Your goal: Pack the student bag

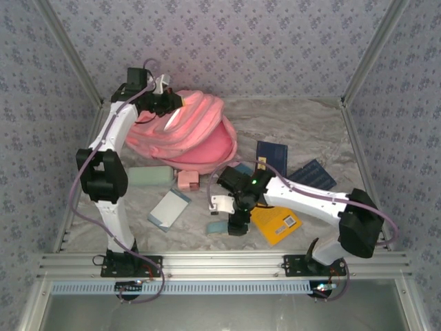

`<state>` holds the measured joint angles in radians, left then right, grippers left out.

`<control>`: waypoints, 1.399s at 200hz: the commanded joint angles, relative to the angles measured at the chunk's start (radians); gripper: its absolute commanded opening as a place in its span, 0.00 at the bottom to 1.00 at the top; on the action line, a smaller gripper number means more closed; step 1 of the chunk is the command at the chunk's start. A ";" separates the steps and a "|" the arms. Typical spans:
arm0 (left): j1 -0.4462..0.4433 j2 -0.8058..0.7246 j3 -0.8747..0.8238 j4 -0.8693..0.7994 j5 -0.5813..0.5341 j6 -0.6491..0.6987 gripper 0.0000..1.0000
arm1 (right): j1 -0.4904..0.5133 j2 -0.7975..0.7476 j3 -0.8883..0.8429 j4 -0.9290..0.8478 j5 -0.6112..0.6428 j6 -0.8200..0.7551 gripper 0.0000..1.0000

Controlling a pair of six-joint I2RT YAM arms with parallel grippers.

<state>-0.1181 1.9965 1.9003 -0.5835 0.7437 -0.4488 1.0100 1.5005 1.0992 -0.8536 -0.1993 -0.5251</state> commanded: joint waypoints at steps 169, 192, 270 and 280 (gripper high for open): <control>0.038 -0.080 0.012 0.090 0.082 -0.065 0.00 | -0.001 -0.065 -0.118 0.230 0.023 0.097 0.00; 0.040 -0.092 0.022 0.080 0.087 -0.063 0.00 | -0.111 -0.193 -0.148 0.381 -0.060 0.271 0.00; 0.034 -0.093 0.133 0.037 0.208 -0.091 0.00 | -0.439 -0.252 -0.133 0.738 -0.189 1.057 0.00; 0.033 -0.094 0.142 0.040 0.222 -0.102 0.00 | -0.453 -0.209 -0.110 0.773 -0.189 1.164 0.00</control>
<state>-0.0841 1.9892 1.9682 -0.5774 0.8486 -0.5285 0.5869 1.2213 0.9268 -0.2401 -0.3424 0.2932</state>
